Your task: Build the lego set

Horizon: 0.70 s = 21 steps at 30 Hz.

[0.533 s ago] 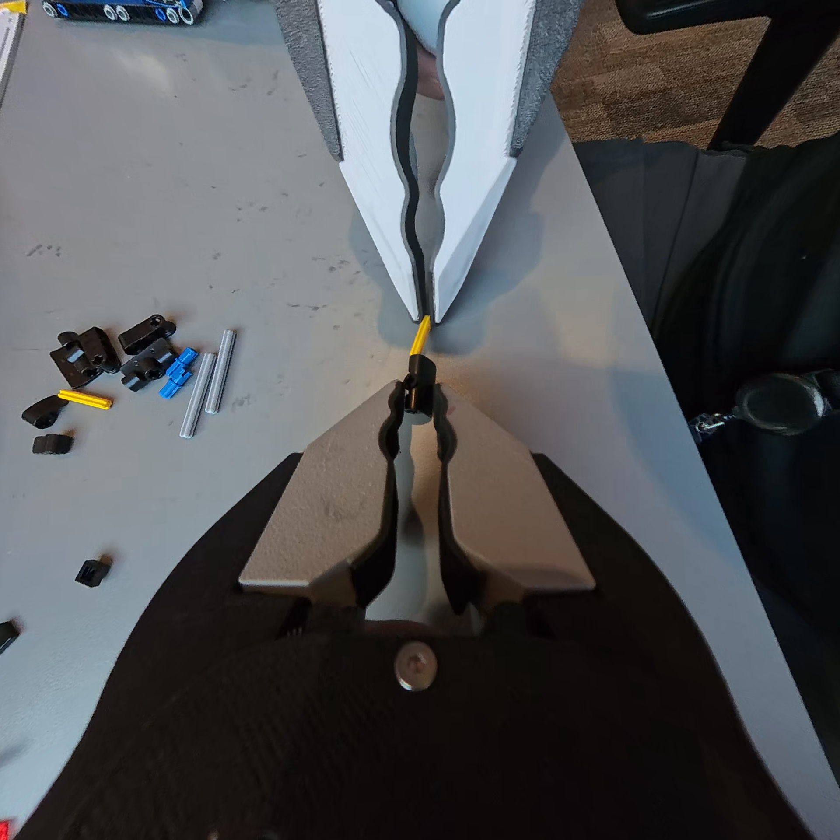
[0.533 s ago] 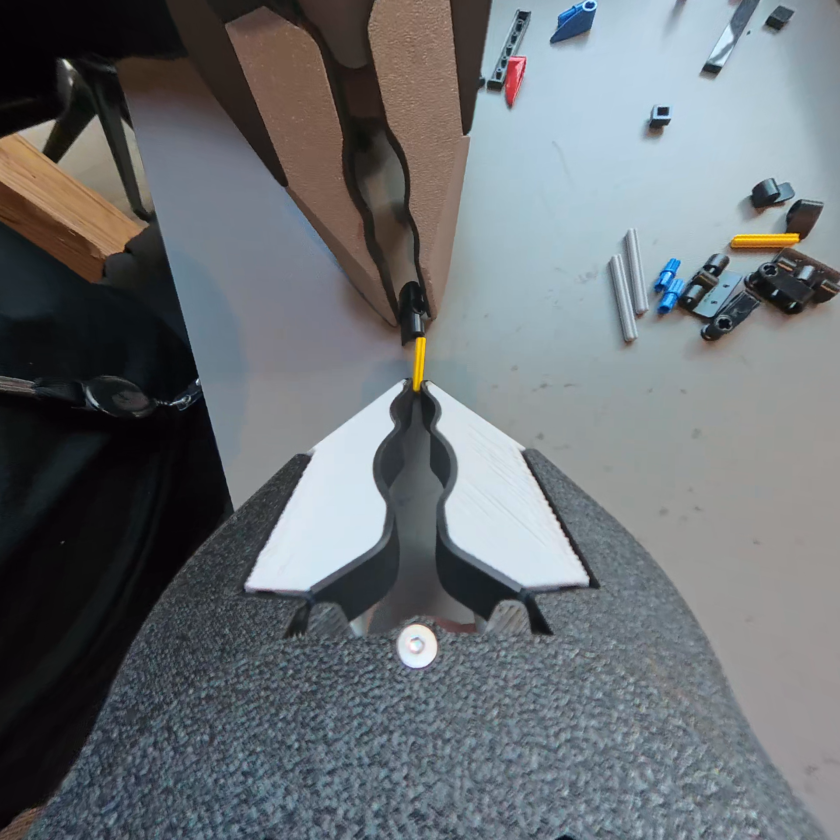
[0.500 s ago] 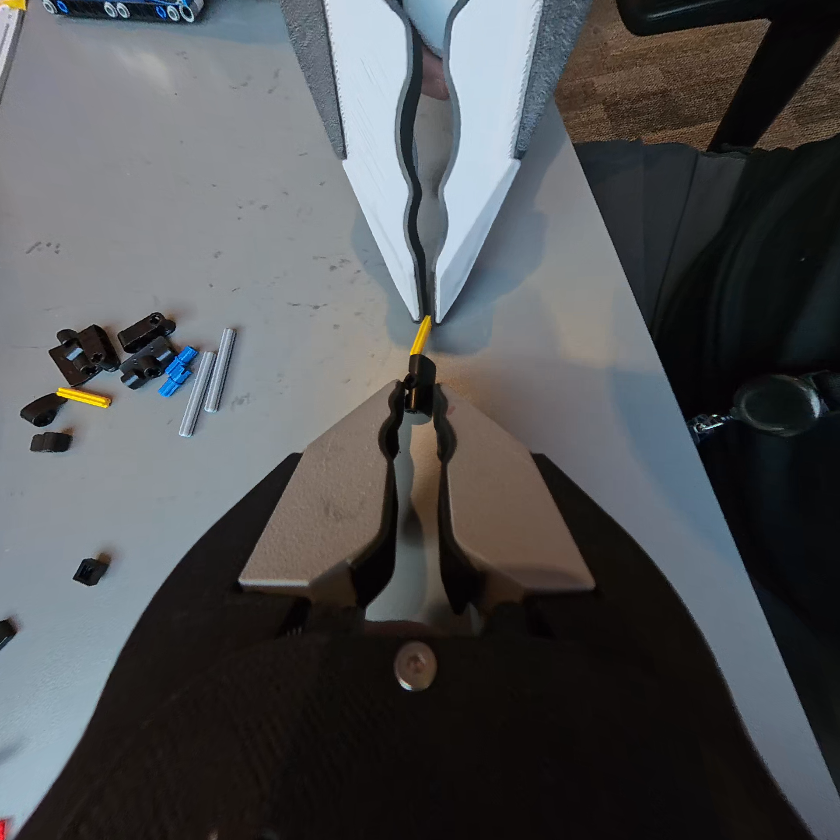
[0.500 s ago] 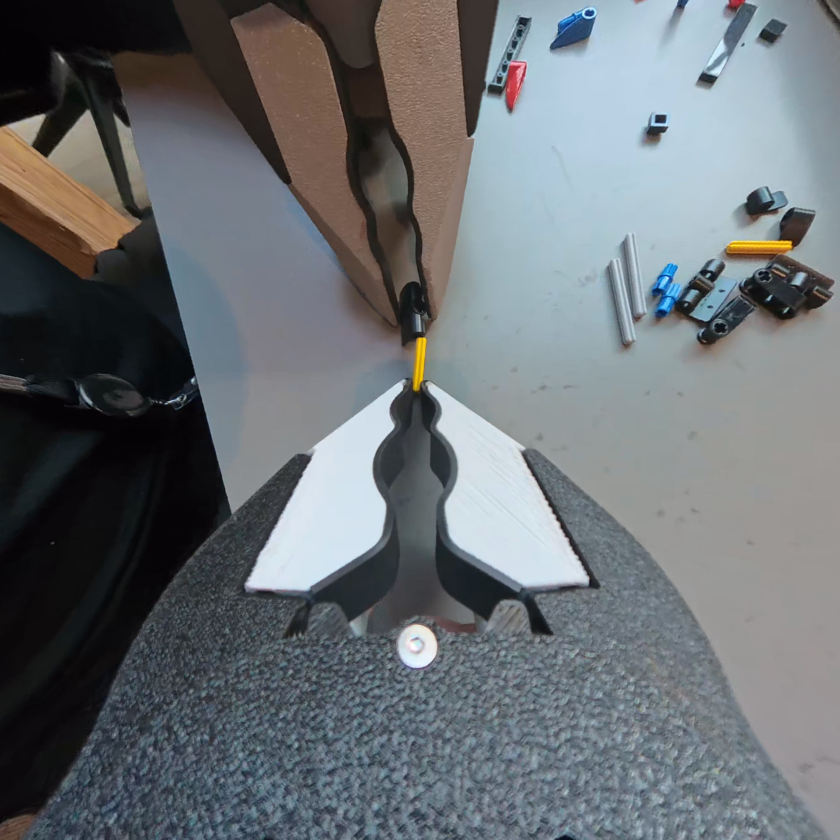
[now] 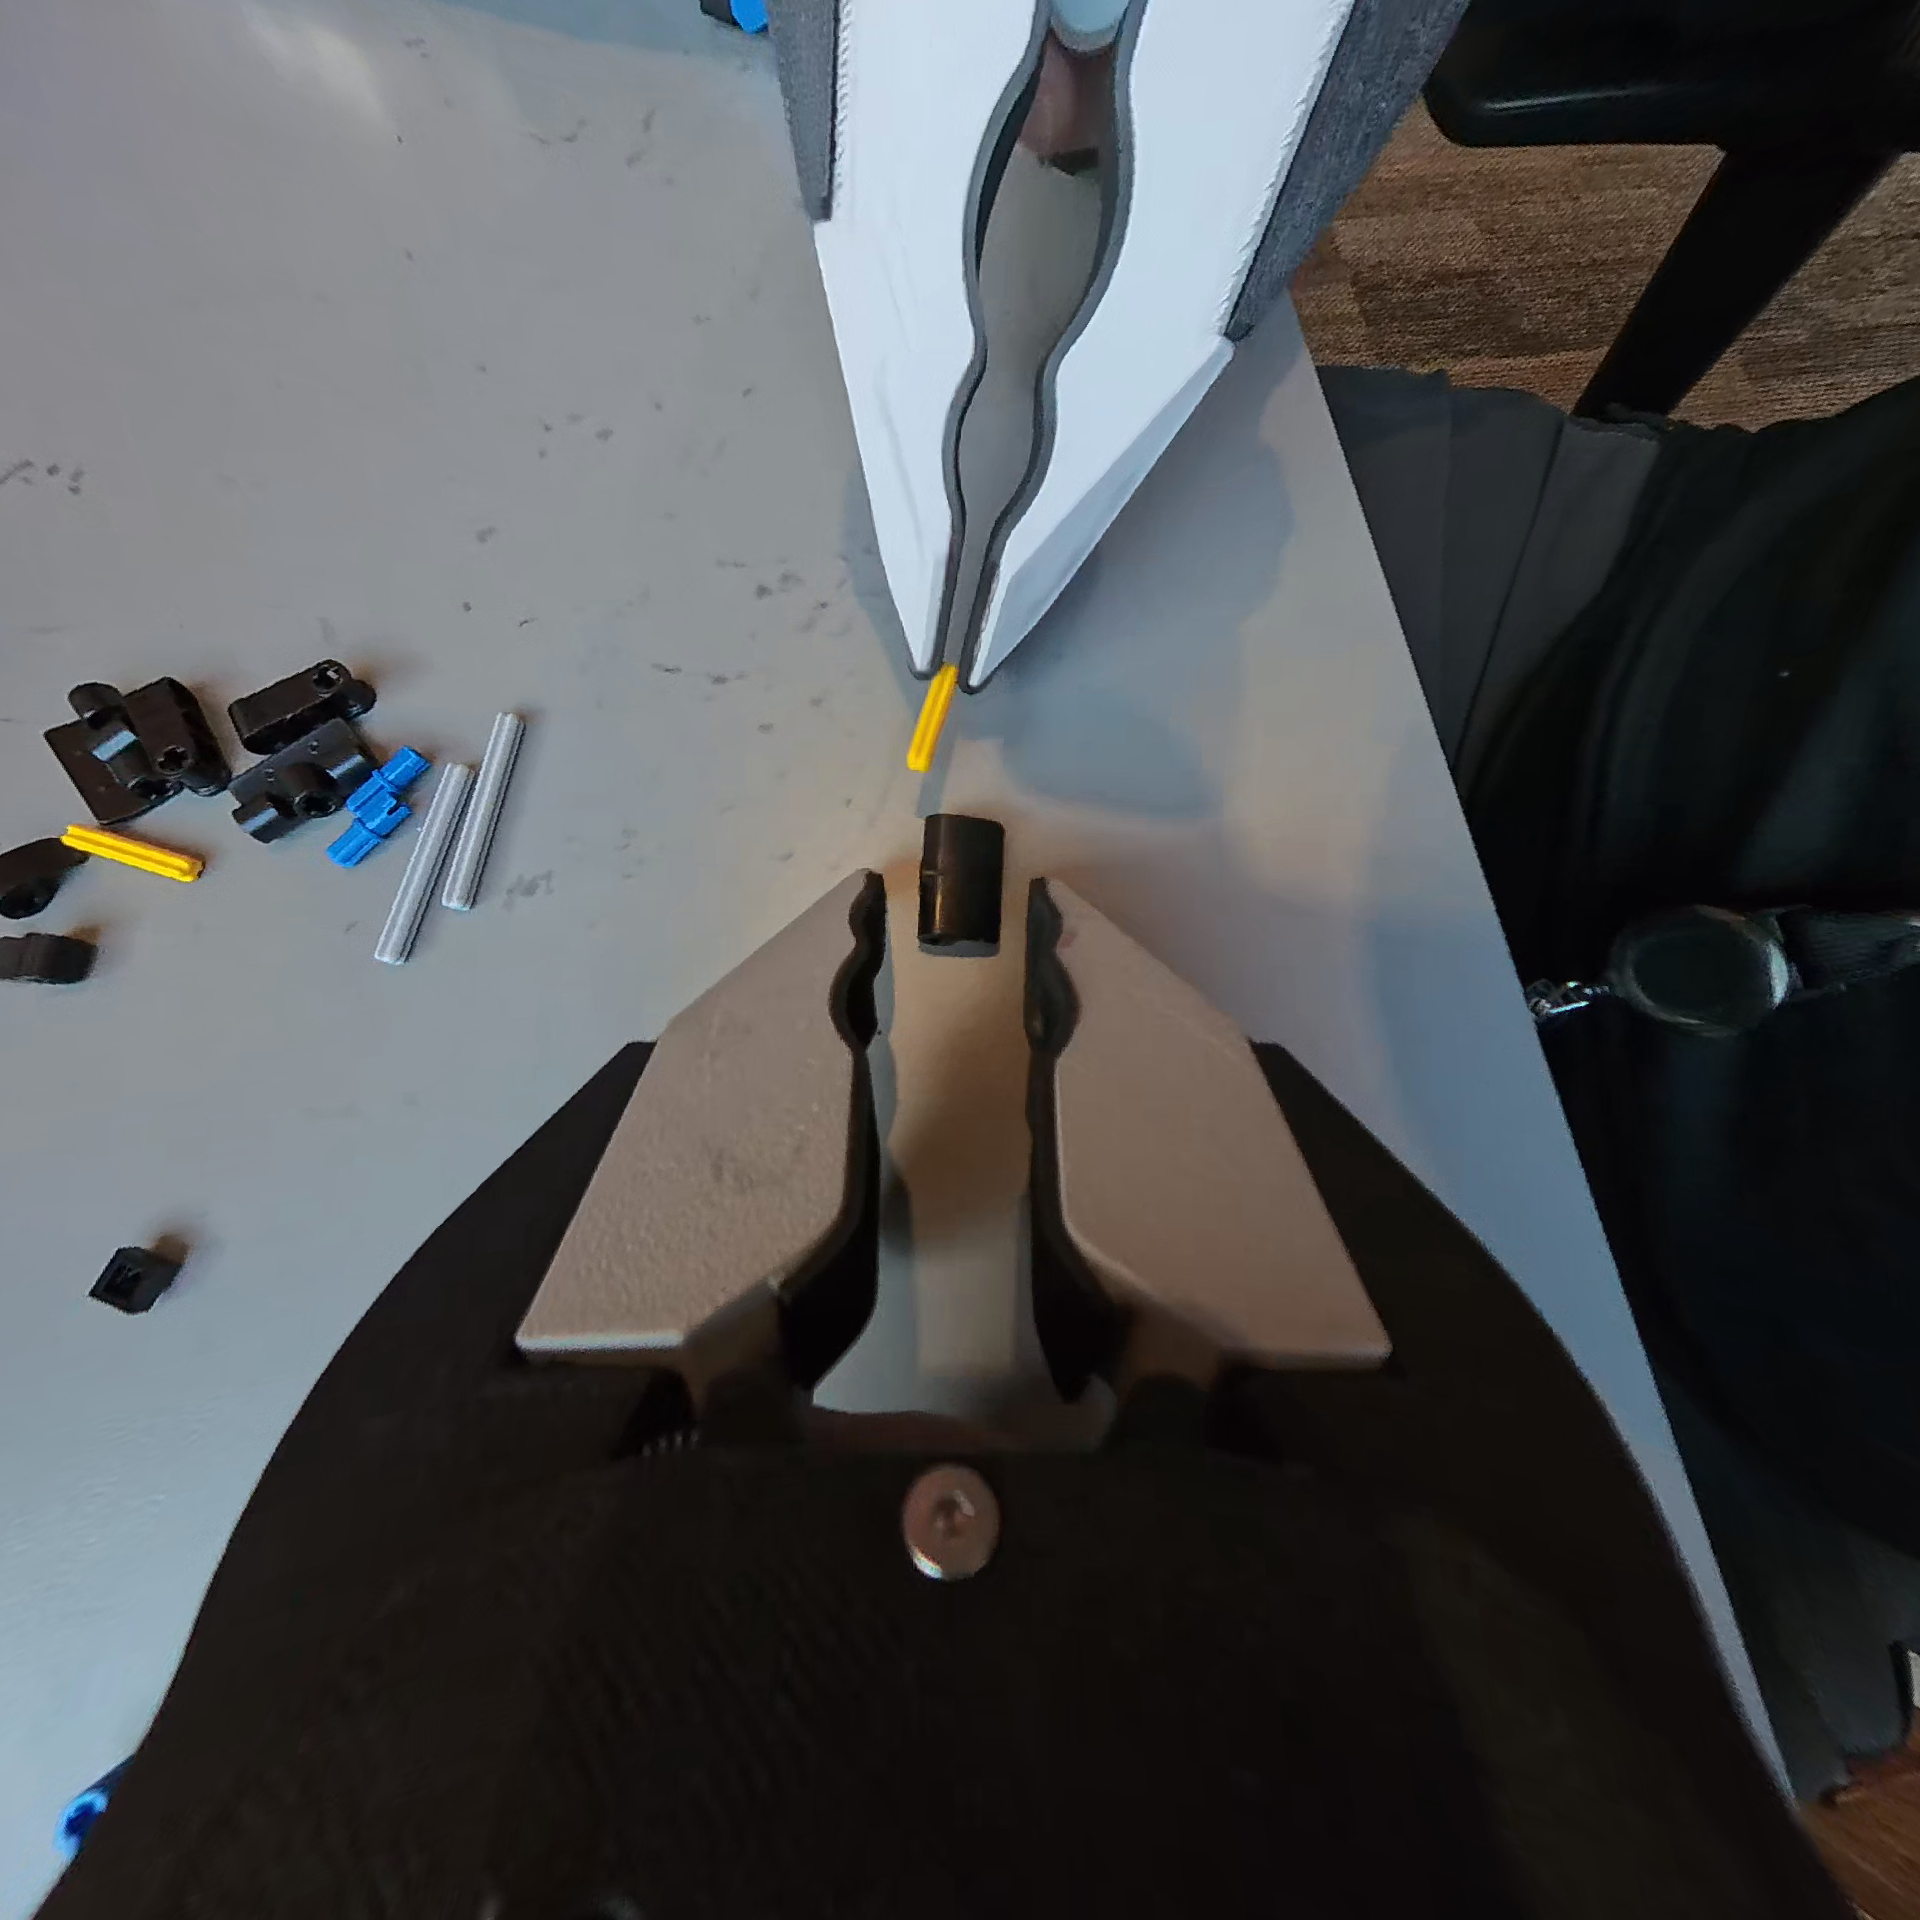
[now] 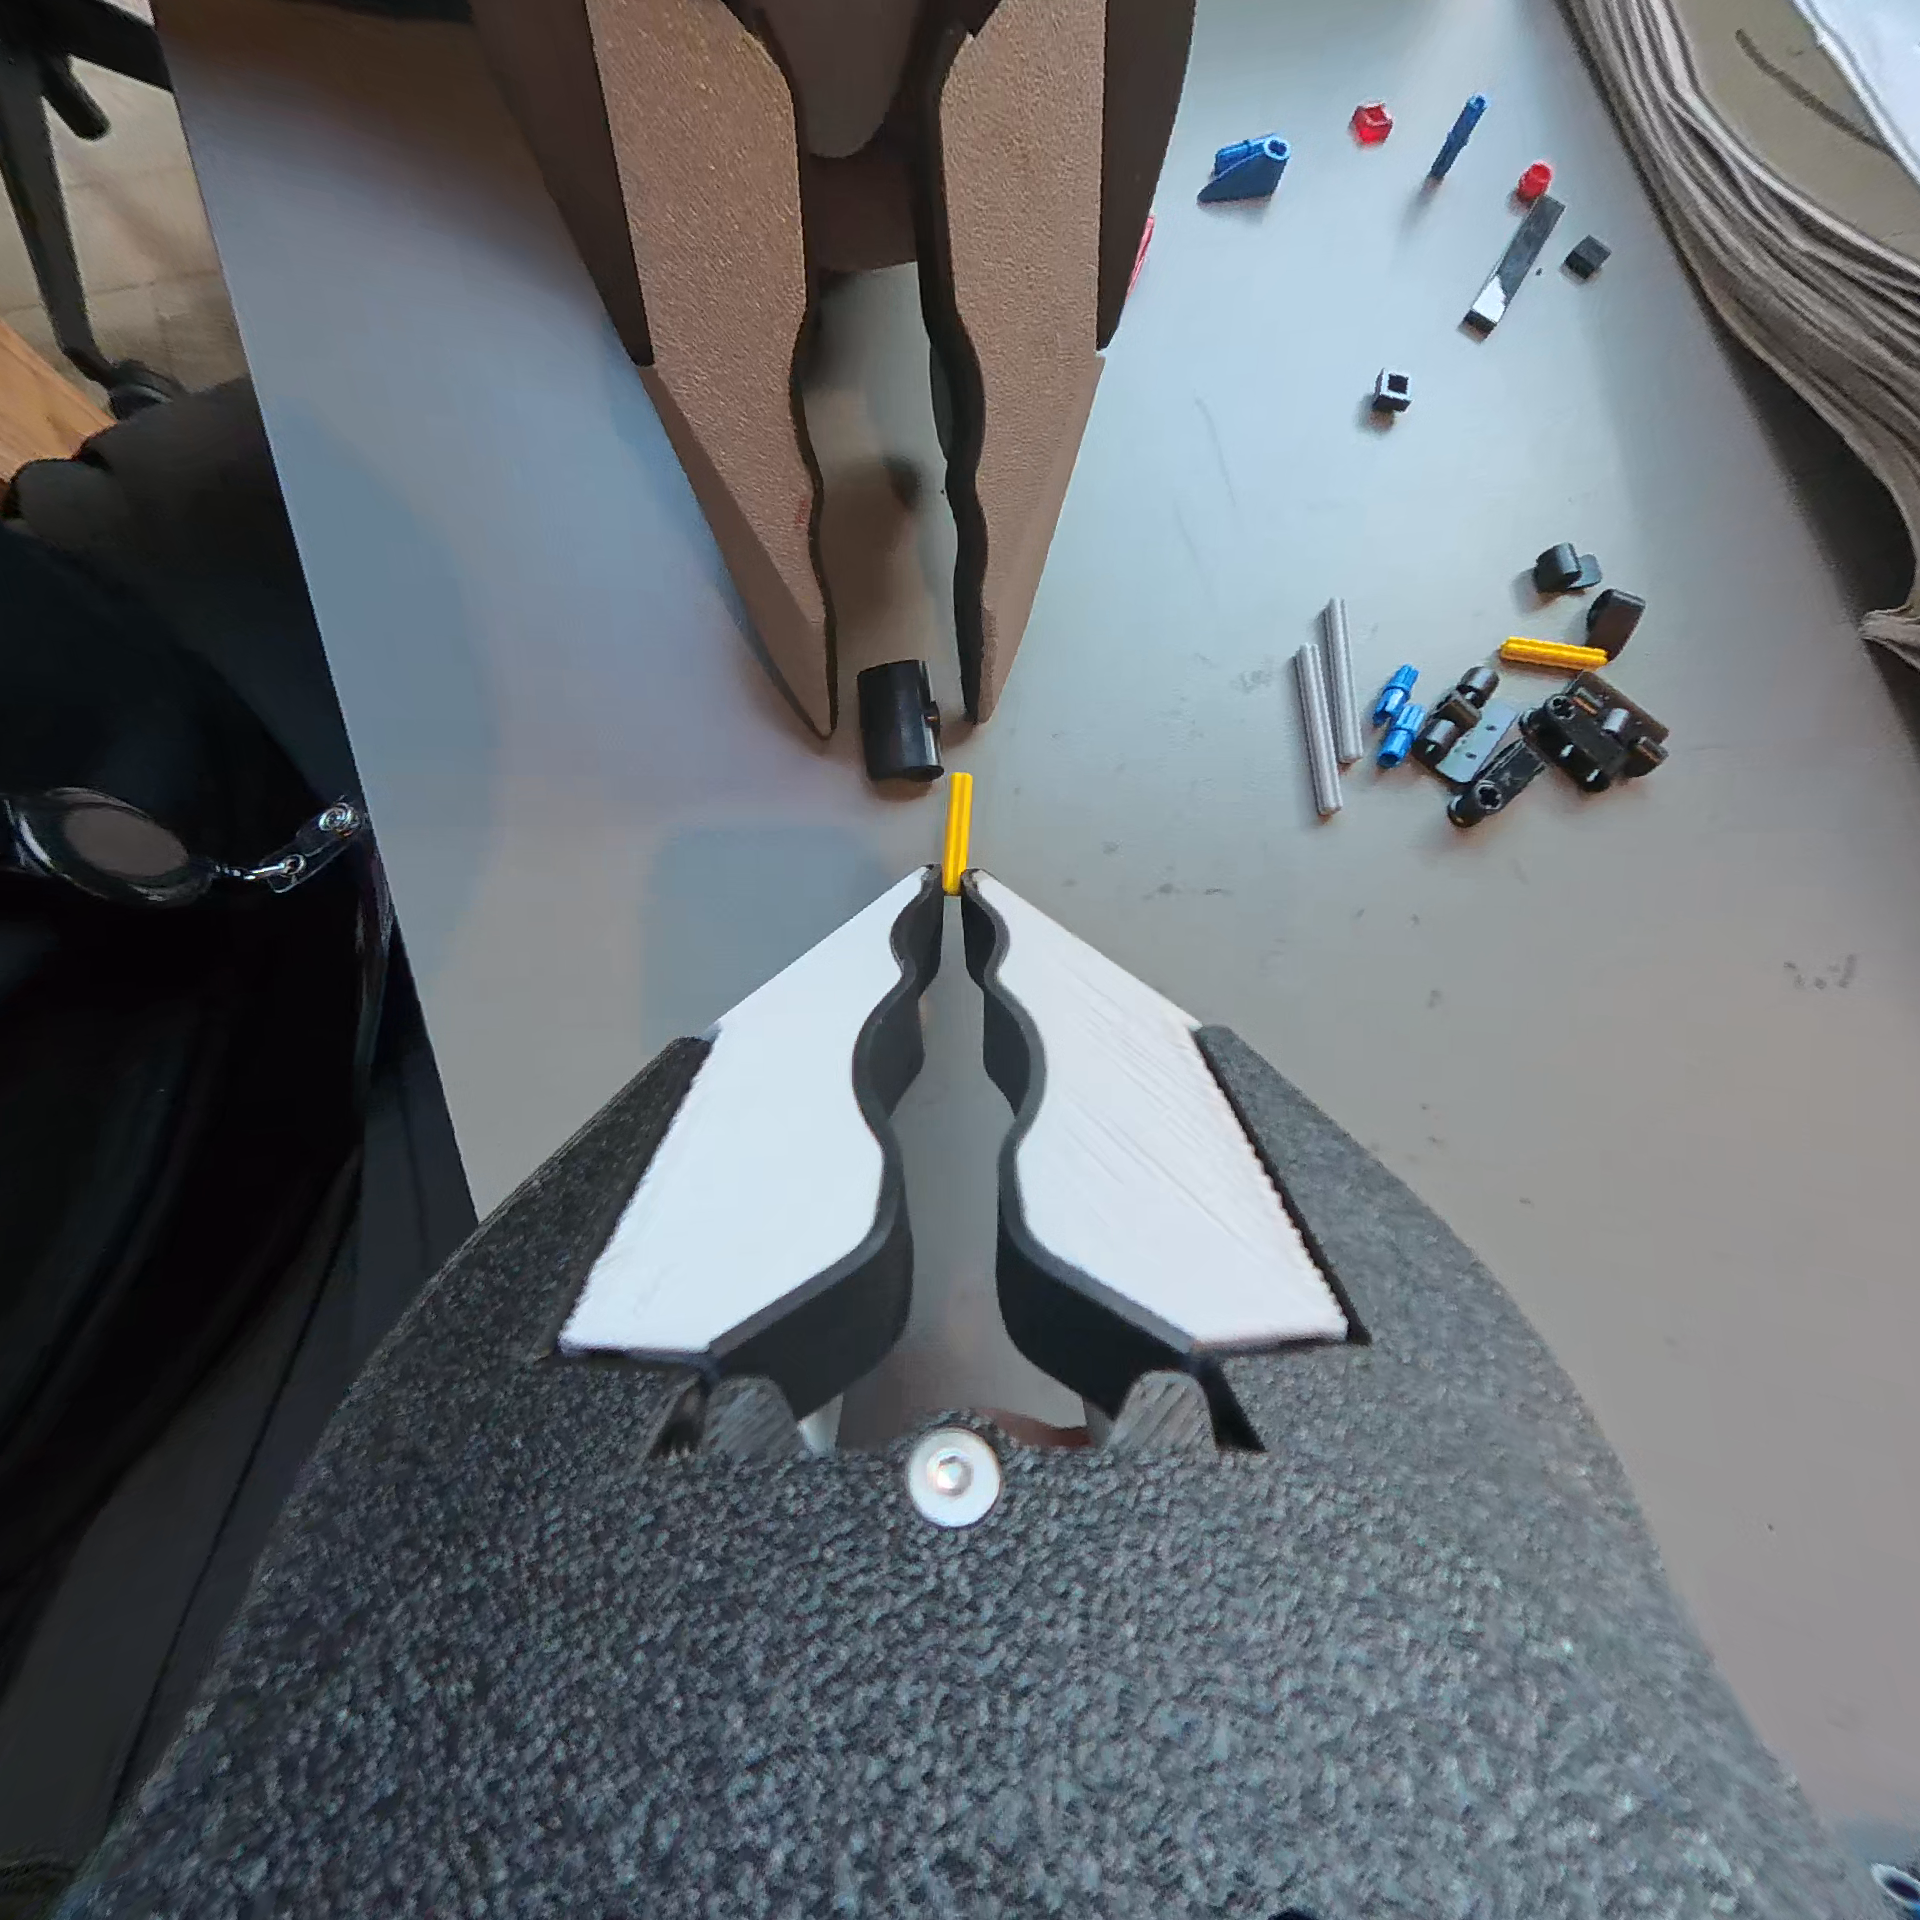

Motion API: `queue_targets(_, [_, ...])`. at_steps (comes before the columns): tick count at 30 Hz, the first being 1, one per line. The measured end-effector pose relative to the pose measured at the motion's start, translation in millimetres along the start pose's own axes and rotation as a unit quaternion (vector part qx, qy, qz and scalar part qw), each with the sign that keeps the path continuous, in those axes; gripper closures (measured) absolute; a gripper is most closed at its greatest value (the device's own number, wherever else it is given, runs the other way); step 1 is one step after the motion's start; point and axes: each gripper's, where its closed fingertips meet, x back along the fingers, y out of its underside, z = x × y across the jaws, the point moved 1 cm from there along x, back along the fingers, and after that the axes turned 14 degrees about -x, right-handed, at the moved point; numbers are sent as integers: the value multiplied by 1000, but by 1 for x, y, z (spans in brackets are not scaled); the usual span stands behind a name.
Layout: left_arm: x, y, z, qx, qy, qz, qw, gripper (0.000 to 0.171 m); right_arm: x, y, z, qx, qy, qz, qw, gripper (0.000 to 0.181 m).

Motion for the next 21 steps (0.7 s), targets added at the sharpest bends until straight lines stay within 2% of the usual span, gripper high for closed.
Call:
queue_targets(5, [3, -6, -3, 12, -2, 15, 1000, 147, 2, -9, -4, 32, 15, 22, 999, 179])
queue_targets(10, [5, -15, -6, 29, -4, 40, 999, 158, -3, -11, -8, 75, 41, 20, 996, 179])
queue_targets(15, [1, -19, -3, 25, -1, 45, 999, 170, -2, -15, -12, 84, 42, 31, 995, 179])
queue_targets(18, [2, -20, -2, 17, -3, 48, 999, 171, -1, -16, -12, 82, 39, 37, 995, 179])
queue_targets(21, [5, -25, -2, 67, 25, 73, 995, 171, 2, -19, -14, 97, 40, 55, 993, 177])
